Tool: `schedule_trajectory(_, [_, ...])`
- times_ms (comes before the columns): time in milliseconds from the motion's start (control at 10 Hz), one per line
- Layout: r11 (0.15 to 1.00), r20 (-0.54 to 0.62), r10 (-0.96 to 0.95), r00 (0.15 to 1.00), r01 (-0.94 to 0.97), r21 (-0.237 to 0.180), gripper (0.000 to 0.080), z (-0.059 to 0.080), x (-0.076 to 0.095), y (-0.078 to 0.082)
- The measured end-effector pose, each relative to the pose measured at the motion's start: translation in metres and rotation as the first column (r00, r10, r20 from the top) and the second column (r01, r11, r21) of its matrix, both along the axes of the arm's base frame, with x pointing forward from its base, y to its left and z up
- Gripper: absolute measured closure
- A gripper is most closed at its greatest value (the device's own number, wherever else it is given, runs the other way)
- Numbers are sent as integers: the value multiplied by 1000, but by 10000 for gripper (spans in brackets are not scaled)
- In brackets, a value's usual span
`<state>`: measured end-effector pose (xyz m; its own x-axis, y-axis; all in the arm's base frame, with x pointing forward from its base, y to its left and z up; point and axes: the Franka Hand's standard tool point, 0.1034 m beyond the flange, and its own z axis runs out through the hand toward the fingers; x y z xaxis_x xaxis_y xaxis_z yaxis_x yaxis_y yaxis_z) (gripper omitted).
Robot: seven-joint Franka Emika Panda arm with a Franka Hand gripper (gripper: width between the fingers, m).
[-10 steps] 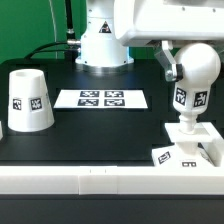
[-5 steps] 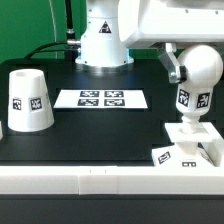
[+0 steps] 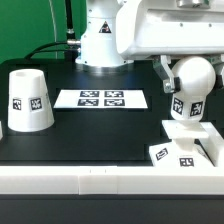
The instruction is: Assemble lamp
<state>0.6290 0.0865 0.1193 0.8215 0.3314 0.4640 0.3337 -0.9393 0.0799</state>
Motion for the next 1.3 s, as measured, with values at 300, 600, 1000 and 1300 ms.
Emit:
schedule_trajectory(300, [1000, 22, -1, 1000, 1, 2, 223, -2, 2, 1])
schedule_trajectory(600, [1000, 22, -1, 1000, 1, 2, 112, -2, 2, 1])
schedule_trajectory(1000, [1000, 11, 2, 1000, -2, 1, 101, 22, 3, 0])
schedule_trajectory(1300, [1000, 3, 2, 1000, -2, 0, 101, 31, 3, -1])
